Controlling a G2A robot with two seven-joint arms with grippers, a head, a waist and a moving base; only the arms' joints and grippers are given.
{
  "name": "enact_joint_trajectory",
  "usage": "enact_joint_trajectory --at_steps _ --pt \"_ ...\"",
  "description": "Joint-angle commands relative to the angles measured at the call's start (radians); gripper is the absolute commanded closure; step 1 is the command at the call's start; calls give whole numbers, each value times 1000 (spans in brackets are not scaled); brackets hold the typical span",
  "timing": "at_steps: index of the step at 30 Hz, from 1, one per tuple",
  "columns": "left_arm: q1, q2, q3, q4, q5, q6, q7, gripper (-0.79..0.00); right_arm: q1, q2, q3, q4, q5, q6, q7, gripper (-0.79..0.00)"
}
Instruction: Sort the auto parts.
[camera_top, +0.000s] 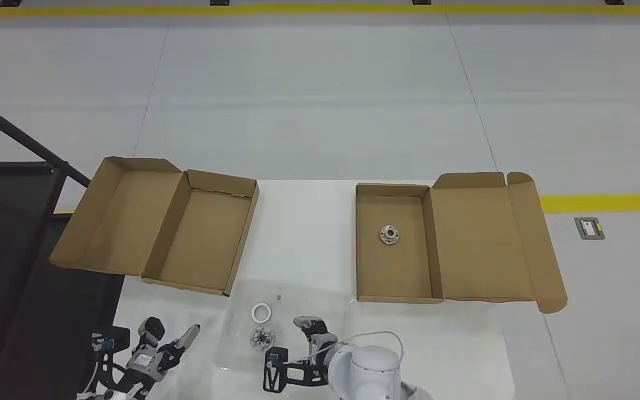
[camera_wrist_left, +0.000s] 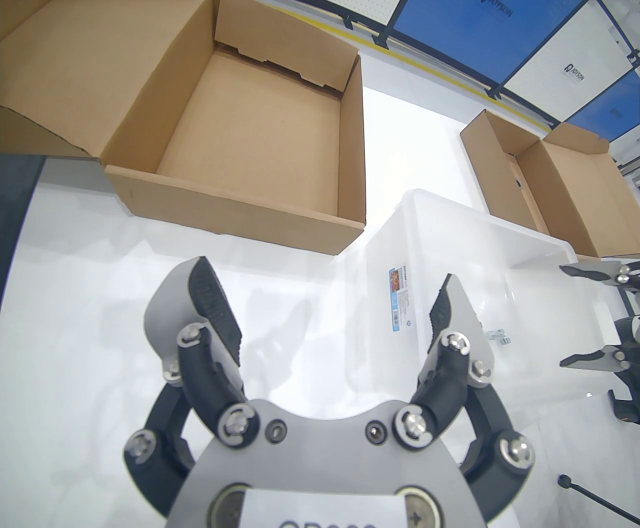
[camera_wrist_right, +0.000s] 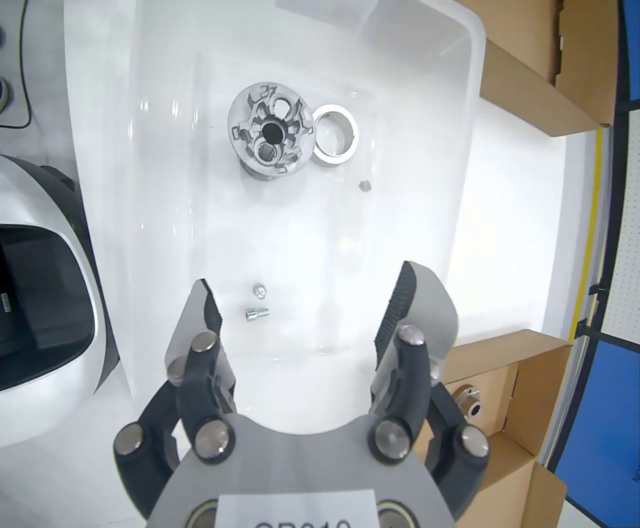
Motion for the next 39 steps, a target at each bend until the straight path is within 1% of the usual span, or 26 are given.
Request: enact_joint_trajectory --at_steps 1,2,3,5,8,10,13,14,19,22,23,25,27,29,34,39 --pt "0 0 0 0 0 0 0 -785 13 -4 1 29 33 -17 15 -480" --pt "0 0 0 0 0 0 0 -785 21 -7 3 45 52 -26 22 -459" --pt "0 0 0 0 0 0 0 -785 31 -9 4 64 68 -36 34 -413" --pt "0 0 0 0 0 0 0 -785 51 -15 6 100 108 -55 46 -379" --pt "0 0 0 0 0 0 0 -785 80 -23 2 153 156 -76 80 -379" --pt "0 0 0 0 0 0 0 -785 98 -31 -6 183 176 -68 114 -385" --pt "0 0 0 0 0 0 0 -785 124 -41 -20 223 201 -58 147 -360" --pt "0 0 0 0 0 0 0 -785 132 -45 -25 235 210 -53 155 -363" --pt "0 0 0 0 0 0 0 -785 167 -60 -48 297 243 -46 168 -357" --pt "0 0 0 0 0 0 0 -785 182 -67 -58 323 261 -43 174 -369" --pt "0 0 0 0 0 0 0 -785 185 -69 -60 331 266 -43 174 -357" --pt "0 0 0 0 0 0 0 -785 192 -72 -62 347 275 -42 173 -305" --pt "0 0 0 0 0 0 0 -785 198 -74 -65 360 283 -44 171 -175" --pt "0 0 0 0 0 0 0 -785 202 -76 -66 368 287 -42 169 0" --pt "0 0 0 0 0 0 0 -785 204 -76 -61 368 292 -35 171 0" --pt "0 0 0 0 0 0 0 -785 168 -61 -29 268 249 -4 149 0"
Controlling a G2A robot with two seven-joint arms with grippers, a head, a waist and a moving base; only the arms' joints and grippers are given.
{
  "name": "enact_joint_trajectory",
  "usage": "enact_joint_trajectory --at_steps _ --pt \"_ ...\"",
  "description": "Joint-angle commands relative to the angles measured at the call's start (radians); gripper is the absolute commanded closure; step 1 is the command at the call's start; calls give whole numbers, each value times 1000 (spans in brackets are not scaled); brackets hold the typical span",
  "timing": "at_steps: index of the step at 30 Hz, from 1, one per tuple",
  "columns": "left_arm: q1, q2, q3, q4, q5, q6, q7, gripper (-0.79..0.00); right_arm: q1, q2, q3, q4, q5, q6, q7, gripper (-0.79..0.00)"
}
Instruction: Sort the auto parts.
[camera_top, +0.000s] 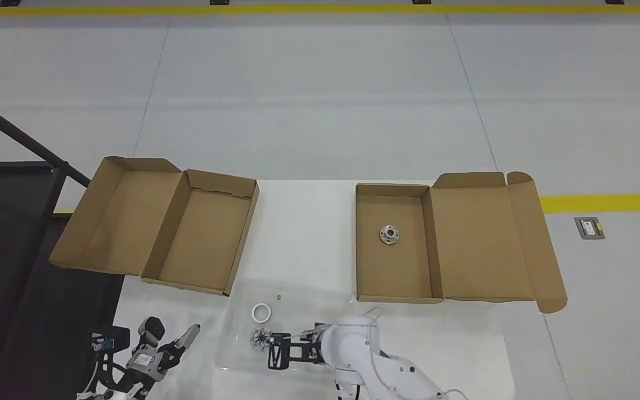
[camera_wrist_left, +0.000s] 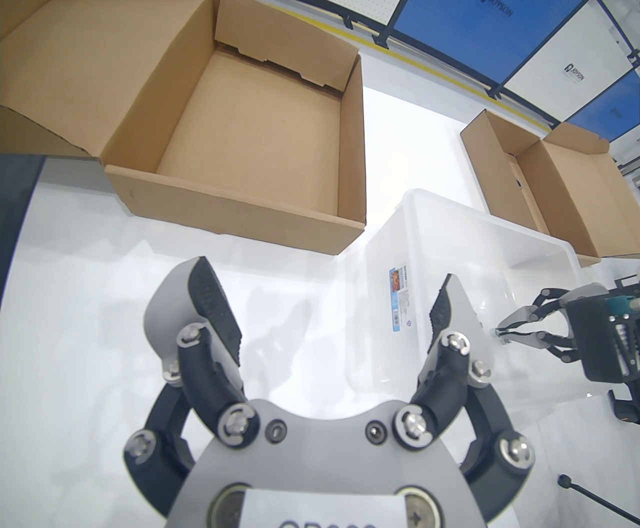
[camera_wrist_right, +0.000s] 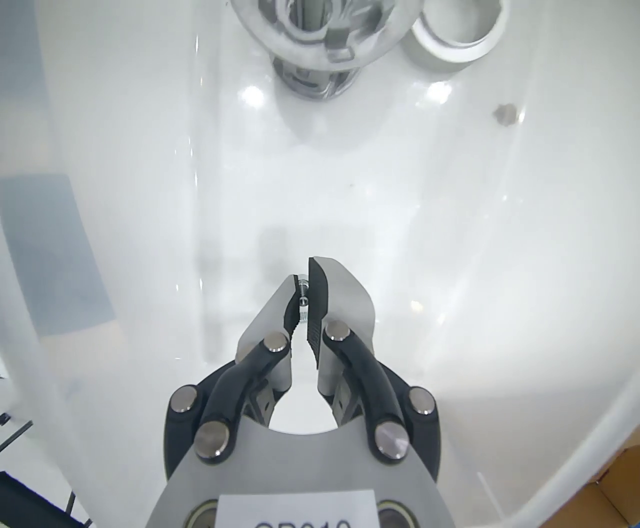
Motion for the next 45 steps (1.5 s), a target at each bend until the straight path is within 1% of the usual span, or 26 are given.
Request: enact_joint_trajectory --at_steps 1,6,9,11,12,14,16,19,21,25,29,31,32,34,35,40,42,45 --pt "0 0 0 0 0 0 0 -785 -28 11 24 -69 -32 20 -9 0" --pt "0 0 0 0 0 0 0 -785 -157 53 125 -331 -171 100 -29 0" --pt "0 0 0 0 0 0 0 -785 -262 77 213 -487 -289 214 -50 0" --pt "0 0 0 0 0 0 0 -785 -317 88 269 -532 -360 290 -75 0" --pt "0 0 0 0 0 0 0 -785 -332 92 299 -526 -381 327 -77 0" --pt "0 0 0 0 0 0 0 -785 -325 93 353 -473 -376 371 -85 0" --pt "0 0 0 0 0 0 0 -785 -289 92 399 -388 -343 401 -112 0" --pt "0 0 0 0 0 0 0 -785 -239 89 438 -258 -296 450 -181 0" --pt "0 0 0 0 0 0 0 -785 -205 85 448 -178 -258 457 -222 0" --pt "0 0 0 0 0 0 0 -785 -141 79 449 -43 -230 474 -253 0" --pt "0 0 0 0 0 0 0 -785 -102 74 450 33 -193 473 -297 0" --pt "0 0 0 0 0 0 0 -785 -96 73 448 48 -192 476 -305 0" --pt "0 0 0 0 0 0 0 -785 -94 72 447 52 -192 478 -306 -31" --pt "0 0 0 0 0 0 0 -785 -91 72 445 56 -194 479 -303 -259" --pt "0 0 0 0 0 0 0 -785 -91 71 444 56 -194 479 -302 -289" --pt "0 0 0 0 0 0 0 -785 -116 74 454 15 -205 488 -321 -283" --pt "0 0 0 0 0 0 0 -785 -139 77 453 -28 -227 493 -316 -280" --pt "0 0 0 0 0 0 0 -785 -179 80 448 -112 -265 491 -291 -302"
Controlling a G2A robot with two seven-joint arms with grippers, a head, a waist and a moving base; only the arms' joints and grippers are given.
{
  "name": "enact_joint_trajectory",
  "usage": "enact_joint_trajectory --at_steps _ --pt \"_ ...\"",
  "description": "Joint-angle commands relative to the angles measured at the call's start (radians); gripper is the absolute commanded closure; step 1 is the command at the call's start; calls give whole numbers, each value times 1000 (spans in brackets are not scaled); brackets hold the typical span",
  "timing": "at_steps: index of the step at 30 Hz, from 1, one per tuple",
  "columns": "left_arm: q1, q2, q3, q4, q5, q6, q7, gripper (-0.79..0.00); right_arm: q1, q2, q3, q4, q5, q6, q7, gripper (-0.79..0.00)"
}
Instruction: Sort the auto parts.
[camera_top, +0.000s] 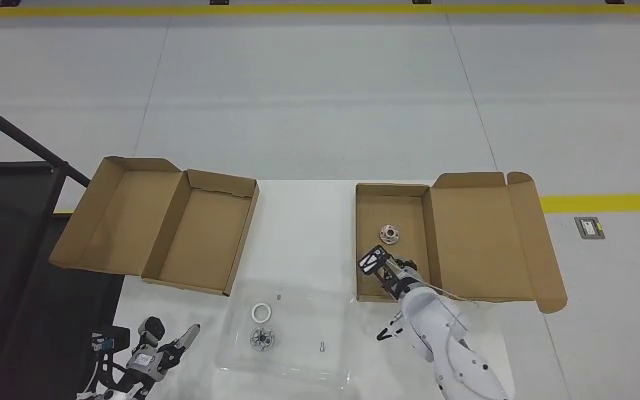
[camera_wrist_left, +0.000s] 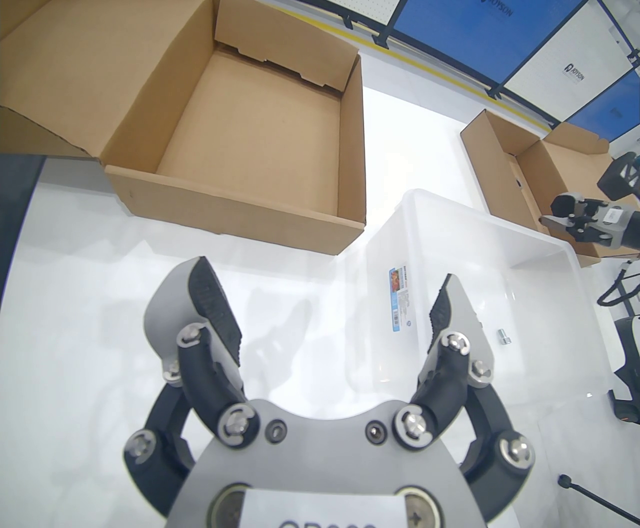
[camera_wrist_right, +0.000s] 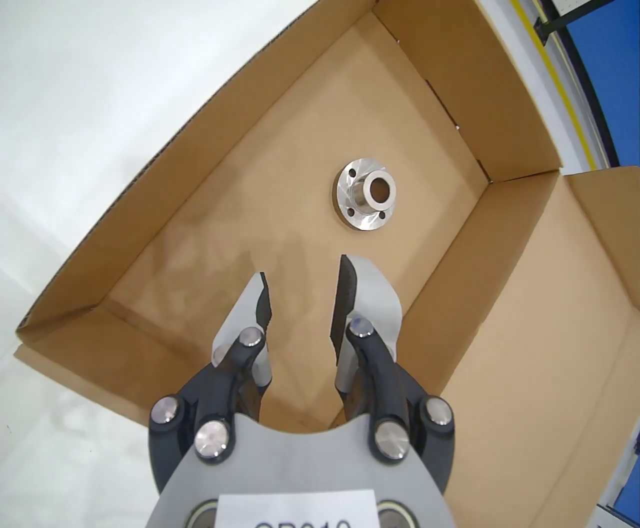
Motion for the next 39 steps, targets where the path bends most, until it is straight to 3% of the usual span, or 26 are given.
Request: enact_joint_trajectory --at_steps 1,3,7,13,14,15,16,19,25,27,29,32,39 --pt "0 0 0 0 0 0 0 -785 -32 3 -6 -71 -24 -8 8 -299" --pt "0 0 0 0 0 0 0 -785 -79 7 -13 -154 -42 -33 -25 -299" --pt "0 0 0 0 0 0 0 -785 -180 27 -7 -317 -57 -177 -185 -302" --pt "0 0 0 0 0 0 0 -785 -272 53 -49 -477 -179 -363 -314 -385" --pt "0 0 0 0 0 0 0 -785 -278 57 -68 -494 -213 -397 -338 -440" --pt "0 0 0 0 0 0 0 -785 -279 61 -87 -505 -246 -431 -364 -576" --pt "0 0 0 0 0 0 0 -785 -281 64 -102 -509 -273 -456 -379 -646" --pt "0 0 0 0 0 0 0 -785 -270 67 -160 -504 -329 -514 -386 -785" --pt "0 0 0 0 0 0 0 -785 -205 54 -276 -439 -405 -597 -277 -776" --pt "0 0 0 0 0 0 0 -785 -177 44 -296 -405 -379 -614 -236 -711" --pt "0 0 0 0 0 0 0 -785 -148 35 -310 -373 -347 -630 -207 -557" --pt "0 0 0 0 0 0 0 -785 -112 22 -321 -326 -309 -631 -149 -388" --pt "0 0 0 0 0 0 0 -785 -60 1 -326 -256 -216 -632 -69 -317"
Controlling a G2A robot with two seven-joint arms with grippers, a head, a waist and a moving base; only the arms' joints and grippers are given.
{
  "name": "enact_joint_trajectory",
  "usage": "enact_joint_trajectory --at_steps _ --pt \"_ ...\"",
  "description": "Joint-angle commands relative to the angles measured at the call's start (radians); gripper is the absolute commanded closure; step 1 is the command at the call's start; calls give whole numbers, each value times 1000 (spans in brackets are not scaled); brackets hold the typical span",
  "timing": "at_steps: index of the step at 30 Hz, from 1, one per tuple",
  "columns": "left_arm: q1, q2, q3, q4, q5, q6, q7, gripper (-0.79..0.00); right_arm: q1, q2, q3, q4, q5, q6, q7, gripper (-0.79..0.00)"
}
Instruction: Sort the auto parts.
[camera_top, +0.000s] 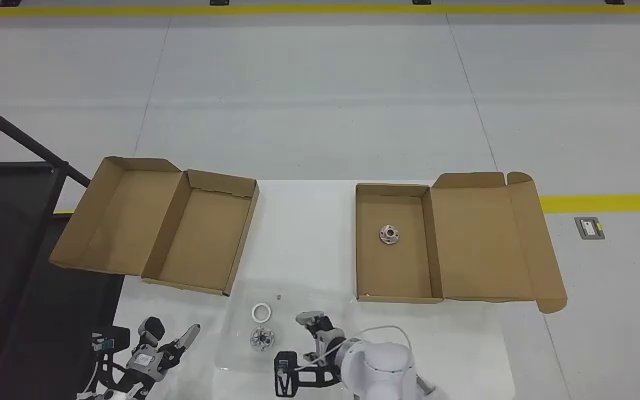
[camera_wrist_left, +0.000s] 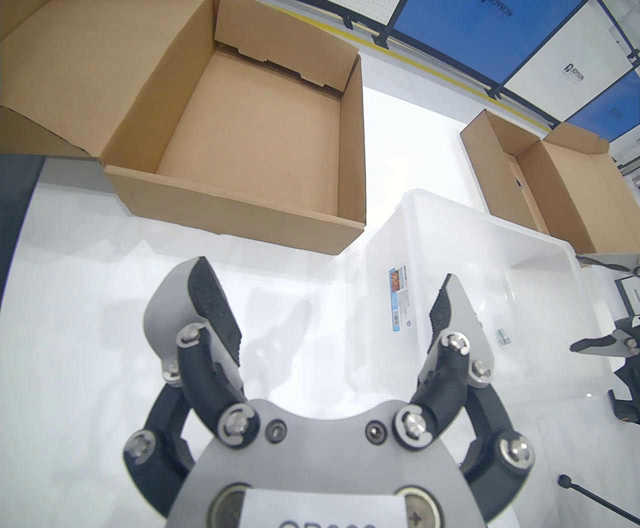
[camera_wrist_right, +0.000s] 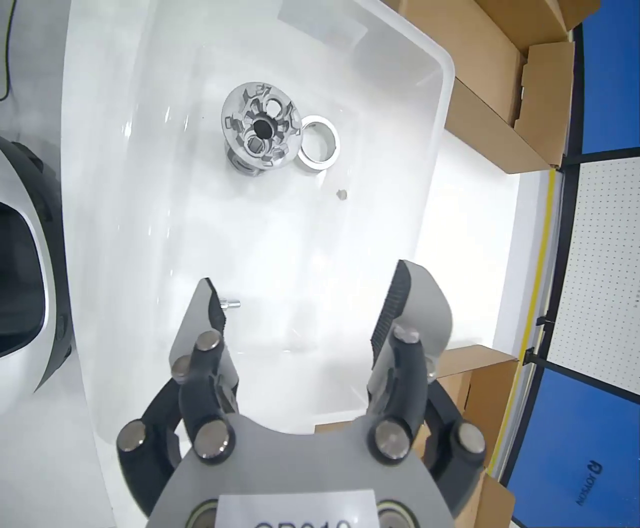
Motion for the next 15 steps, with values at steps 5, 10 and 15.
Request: enact_joint_trajectory --at_steps 5,10,15 --pt "0 0 0 0 0 0 0 -785 50 -22 -16 95 95 -47 124 -329" --pt "0 0 0 0 0 0 0 -785 80 -42 -43 160 167 -55 219 -317" --pt "0 0 0 0 0 0 0 -785 105 -58 -66 210 225 -86 309 -308"
